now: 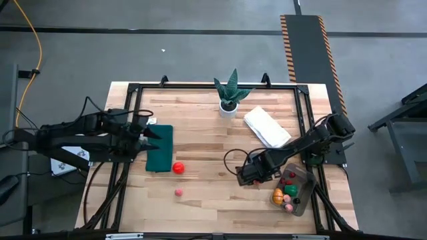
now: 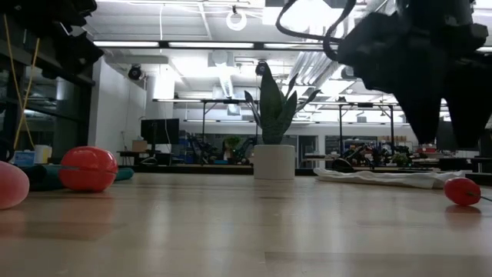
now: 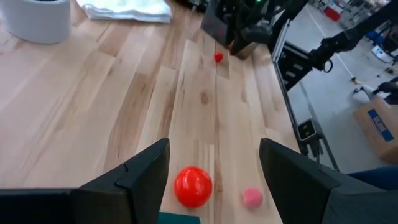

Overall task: Pick and placing Produce into tupperware
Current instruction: Put the red cherry into the black bin

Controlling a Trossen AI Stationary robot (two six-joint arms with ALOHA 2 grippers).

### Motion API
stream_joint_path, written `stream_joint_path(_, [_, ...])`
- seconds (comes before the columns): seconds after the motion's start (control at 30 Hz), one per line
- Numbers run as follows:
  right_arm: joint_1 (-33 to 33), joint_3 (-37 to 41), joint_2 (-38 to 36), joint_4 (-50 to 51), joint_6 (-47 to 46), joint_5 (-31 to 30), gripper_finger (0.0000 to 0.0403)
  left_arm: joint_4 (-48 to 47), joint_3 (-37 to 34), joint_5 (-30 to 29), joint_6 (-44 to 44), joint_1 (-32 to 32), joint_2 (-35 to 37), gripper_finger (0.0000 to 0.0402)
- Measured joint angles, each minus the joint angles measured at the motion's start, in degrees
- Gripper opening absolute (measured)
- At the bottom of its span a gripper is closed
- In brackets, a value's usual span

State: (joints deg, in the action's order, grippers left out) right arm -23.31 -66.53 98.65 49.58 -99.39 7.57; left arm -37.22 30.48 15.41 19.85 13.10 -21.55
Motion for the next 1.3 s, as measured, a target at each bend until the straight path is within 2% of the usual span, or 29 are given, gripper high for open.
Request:
stream_joint_path(0.5, [0.35, 7.37, 0.01, -8.52, -8.51, 1.08, 0.0200, -1.10, 0.00, -0.01, 1.03, -0.02, 1.25, 0.0236])
stream_joint_path(1.3, [4.26, 7.44, 0.00, -5.78, -4.88, 2.67, 0.0200, -1.41, 0.00, -0.01, 0.38, 0.00, 1.25, 0.0236])
